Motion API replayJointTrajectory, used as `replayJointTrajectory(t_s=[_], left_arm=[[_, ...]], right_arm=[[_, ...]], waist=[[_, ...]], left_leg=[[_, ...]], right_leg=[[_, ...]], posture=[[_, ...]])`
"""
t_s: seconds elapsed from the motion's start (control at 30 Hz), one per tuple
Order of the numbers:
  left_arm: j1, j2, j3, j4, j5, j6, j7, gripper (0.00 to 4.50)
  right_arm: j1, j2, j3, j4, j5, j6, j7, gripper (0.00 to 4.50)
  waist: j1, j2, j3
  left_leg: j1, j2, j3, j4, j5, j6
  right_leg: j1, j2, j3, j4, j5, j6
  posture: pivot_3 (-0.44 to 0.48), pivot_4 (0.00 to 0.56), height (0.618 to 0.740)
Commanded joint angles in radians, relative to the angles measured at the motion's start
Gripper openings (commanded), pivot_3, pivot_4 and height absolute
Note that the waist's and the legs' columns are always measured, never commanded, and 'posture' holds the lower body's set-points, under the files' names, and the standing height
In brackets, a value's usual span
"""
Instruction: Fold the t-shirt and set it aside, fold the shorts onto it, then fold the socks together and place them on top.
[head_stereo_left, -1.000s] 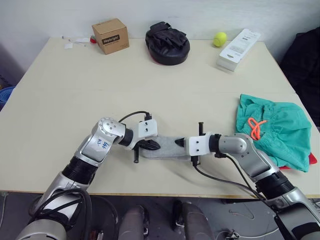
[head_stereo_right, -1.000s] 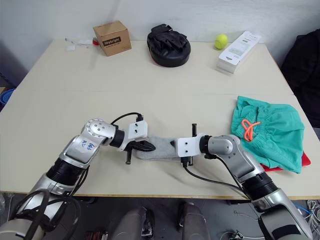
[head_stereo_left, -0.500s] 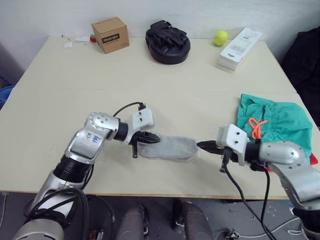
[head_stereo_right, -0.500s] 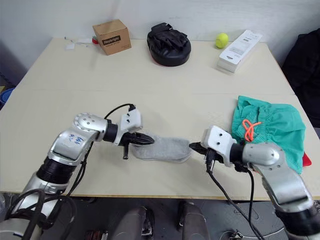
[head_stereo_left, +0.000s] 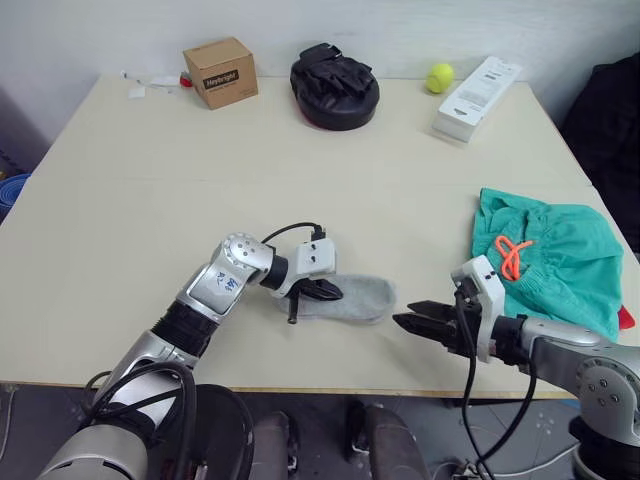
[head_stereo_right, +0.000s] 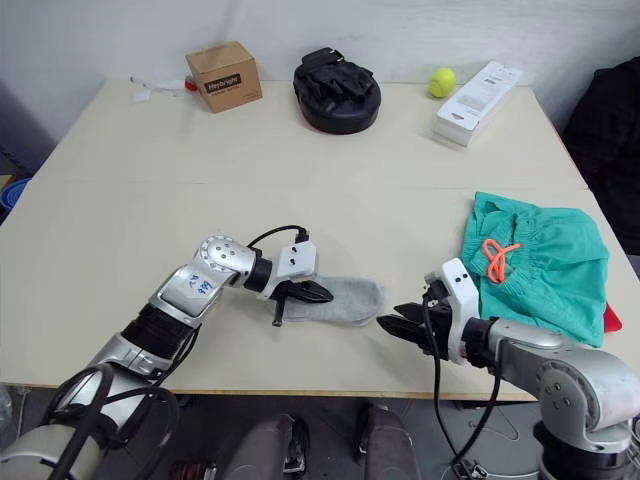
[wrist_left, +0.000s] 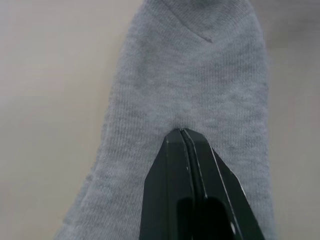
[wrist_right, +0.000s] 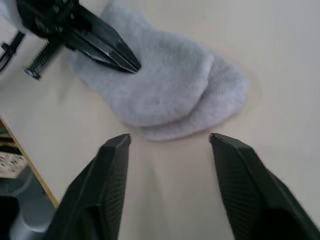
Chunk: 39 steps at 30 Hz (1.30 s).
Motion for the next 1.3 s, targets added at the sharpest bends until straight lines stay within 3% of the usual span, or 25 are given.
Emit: replayJointTrajectory(t_s=[0.03,0.1,0.4,0.73,0.87,1.13,1.17,1.3], left_arm=[[0.011,0.005,-0.031,0.063,0.059,-0.014,0.006,0.0],[0.013,0.006,-0.028,0.065,0.061,-0.018,0.008,0.0],[0.055,0.033,-0.009,-0.005,0.059,0.013,0.019,0.0],[0.092,0.063,0.013,-0.084,0.055,0.063,0.042,0.0],[0.105,0.076,0.017,-0.1,0.057,0.071,0.048,0.0],[0.101,0.076,0.076,-0.127,0.022,0.126,0.074,0.0],[0.089,0.073,0.105,-0.143,-0.001,0.163,0.08,0.0],[0.08,0.126,0.165,-0.237,-0.051,0.225,0.049,0.0]], right_arm=[[-0.01,0.066,-0.079,0.06,0.102,0.081,-0.088,3.79],[-0.012,0.109,-0.094,0.129,0.149,0.081,-0.166,4.44],[-0.084,0.217,-0.11,0.362,0.376,0.081,-0.433,4.44],[-0.191,0.297,-0.031,0.455,0.343,0.081,-0.508,4.44],[-0.201,0.282,-0.03,0.46,0.346,0.081,-0.493,3.2],[-0.226,0.237,-0.018,0.457,0.373,0.081,-0.46,0.24],[-0.232,0.235,-0.017,0.464,0.366,0.08,-0.455,0.03],[-0.256,0.228,-0.01,0.48,0.347,0.08,-0.445,0.03]], waist=[[0.001,0.001,-0.001],[-0.001,0.002,-0.002],[-0.023,0.001,-0.017],[-0.035,0.005,-0.02],[-0.041,0.005,-0.02],[-0.049,0.005,-0.02],[-0.051,0.006,-0.02],[-0.05,0.006,-0.019]], left_leg=[[0.0,0.0,0.0,0.0,0.0,0.0],[0.0,0.0,0.0,0.0,0.0,0.001],[0.004,0.0,0.0,-0.003,-0.001,0.001],[0.003,0.0,0.0,-0.004,0.0,0.0],[0.003,0.0,0.0,-0.006,0.0,0.0],[0.003,0.0,0.0,-0.009,0.0,0.0],[0.002,0.0,0.0,-0.009,0.0,0.0],[0.001,0.0,0.0,-0.011,0.001,-0.002]], right_leg=[[0.0,0.0,0.0,0.0,0.0,0.0],[0.0,-0.001,0.0,0.0,0.0,0.0],[0.002,-0.001,0.0,0.0,0.0,-0.001],[0.001,-0.001,0.0,0.001,-0.001,-0.001],[0.0,-0.001,0.0,0.0,-0.001,-0.001],[0.0,-0.001,0.0,-0.002,-0.001,-0.001],[0.0,-0.001,0.0,-0.002,-0.001,-0.001],[-0.003,0.0,0.0,-0.002,-0.001,-0.001]], posture=[[0.0,0.15,0.74],[0.0,0.15,0.74],[0.0,0.15,0.74],[0.0,0.15,0.74],[0.0,0.15,0.74],[0.0,0.15,0.74],[0.0,0.15,0.74],[0.0,0.15,0.74]])
